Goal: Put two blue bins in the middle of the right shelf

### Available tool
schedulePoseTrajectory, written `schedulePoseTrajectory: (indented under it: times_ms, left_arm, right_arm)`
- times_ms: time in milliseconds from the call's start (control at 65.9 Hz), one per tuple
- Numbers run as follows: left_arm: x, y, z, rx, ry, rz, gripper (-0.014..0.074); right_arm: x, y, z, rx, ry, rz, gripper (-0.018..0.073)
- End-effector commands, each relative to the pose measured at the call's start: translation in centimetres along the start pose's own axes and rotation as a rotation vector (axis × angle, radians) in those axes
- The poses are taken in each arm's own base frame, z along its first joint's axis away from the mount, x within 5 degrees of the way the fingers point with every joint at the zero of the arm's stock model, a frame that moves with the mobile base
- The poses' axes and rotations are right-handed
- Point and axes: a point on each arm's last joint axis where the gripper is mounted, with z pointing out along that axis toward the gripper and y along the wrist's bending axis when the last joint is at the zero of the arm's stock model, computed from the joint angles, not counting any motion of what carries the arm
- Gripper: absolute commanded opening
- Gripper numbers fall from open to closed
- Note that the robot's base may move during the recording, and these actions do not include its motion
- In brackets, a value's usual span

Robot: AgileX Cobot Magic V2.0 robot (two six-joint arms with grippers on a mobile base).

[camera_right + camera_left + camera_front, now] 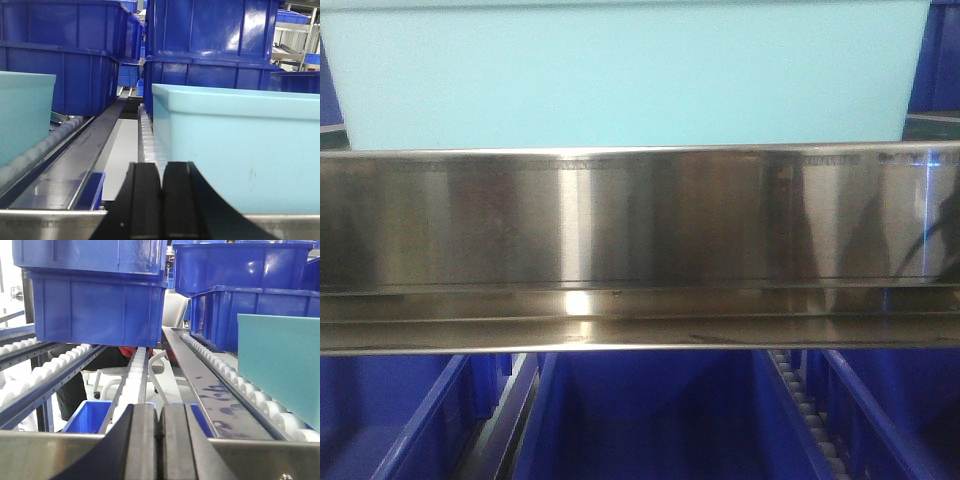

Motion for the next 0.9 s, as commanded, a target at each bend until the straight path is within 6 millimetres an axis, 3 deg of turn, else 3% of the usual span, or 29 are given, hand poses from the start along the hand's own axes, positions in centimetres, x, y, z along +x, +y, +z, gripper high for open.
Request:
schedulePoseTrajectory:
  times_ms: [0,881]
  left_arm:
    - [-0.23,0.01,-0.04,-0.002,-0.023,0.005,-0.0111]
    - [-0.76,-0.04,-0.07,0.002,-0.081,0.005,-0.0111]
  right_arm:
    - [-0.17,-0.04,-0.03,0.006,-0.021,0.004,-0.0165]
    - [-0.35,-0.04,-0.03,0.007,-0.041,0.004,-0.0165]
